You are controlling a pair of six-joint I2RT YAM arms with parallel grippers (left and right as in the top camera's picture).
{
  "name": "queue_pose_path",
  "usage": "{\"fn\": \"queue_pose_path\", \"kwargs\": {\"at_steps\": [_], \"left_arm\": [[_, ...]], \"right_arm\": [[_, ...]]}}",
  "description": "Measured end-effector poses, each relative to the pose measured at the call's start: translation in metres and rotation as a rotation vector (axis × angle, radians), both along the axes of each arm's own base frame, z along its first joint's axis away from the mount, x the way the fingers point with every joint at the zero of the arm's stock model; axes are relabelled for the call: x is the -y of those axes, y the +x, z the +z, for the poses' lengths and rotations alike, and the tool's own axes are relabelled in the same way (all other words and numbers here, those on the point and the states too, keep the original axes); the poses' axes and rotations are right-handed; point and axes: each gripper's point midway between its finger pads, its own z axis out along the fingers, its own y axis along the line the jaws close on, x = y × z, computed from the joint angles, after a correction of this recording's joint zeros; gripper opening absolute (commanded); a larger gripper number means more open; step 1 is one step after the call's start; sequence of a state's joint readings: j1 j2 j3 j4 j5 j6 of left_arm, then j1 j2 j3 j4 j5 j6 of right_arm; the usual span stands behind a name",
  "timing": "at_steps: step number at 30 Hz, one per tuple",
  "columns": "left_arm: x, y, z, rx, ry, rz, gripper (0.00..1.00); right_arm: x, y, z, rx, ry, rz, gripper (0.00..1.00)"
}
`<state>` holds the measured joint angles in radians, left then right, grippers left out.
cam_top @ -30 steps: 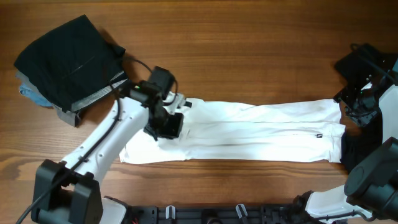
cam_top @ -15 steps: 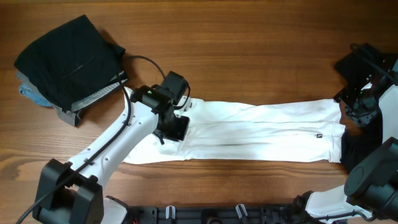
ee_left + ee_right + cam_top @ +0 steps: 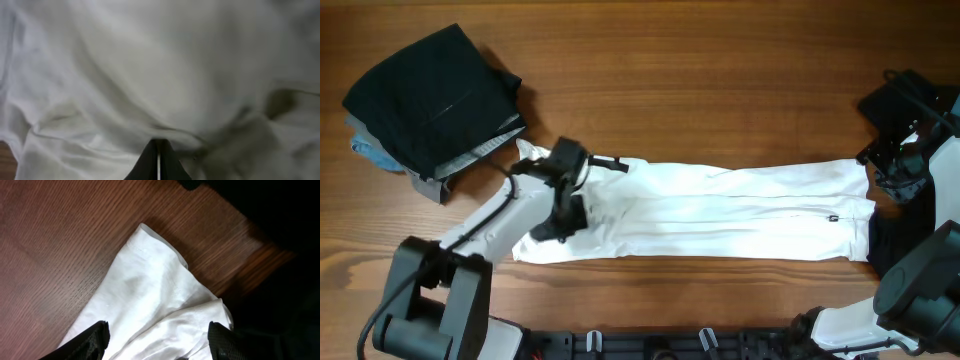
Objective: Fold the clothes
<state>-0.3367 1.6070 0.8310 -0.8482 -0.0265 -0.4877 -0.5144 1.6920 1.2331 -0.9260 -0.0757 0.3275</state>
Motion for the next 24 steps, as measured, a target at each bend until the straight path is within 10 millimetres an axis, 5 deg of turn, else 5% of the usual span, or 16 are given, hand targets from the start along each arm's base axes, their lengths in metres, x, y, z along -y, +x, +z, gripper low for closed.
{"fn": "queue_pose_path", "kwargs": {"at_steps": [10,14,24], "left_arm": [[-0.057,-0.004,-0.007,-0.046,-0.004,0.339,0.04],[-0.053,0.005,-0.001,-0.036,-0.096,0.316,0.04],[-0.027,0.068,0.040,0.275,-0.217,0.156,0.04]], "right_arm": [[-0.001,0.000,0.000,0.001,0.003,0.001,0.68],[0.000,0.000,0.000,0.002,0.002,0.001,0.69],[-0.005,0.012,0.003,0.057,0.021,0.073,0.74]]}}
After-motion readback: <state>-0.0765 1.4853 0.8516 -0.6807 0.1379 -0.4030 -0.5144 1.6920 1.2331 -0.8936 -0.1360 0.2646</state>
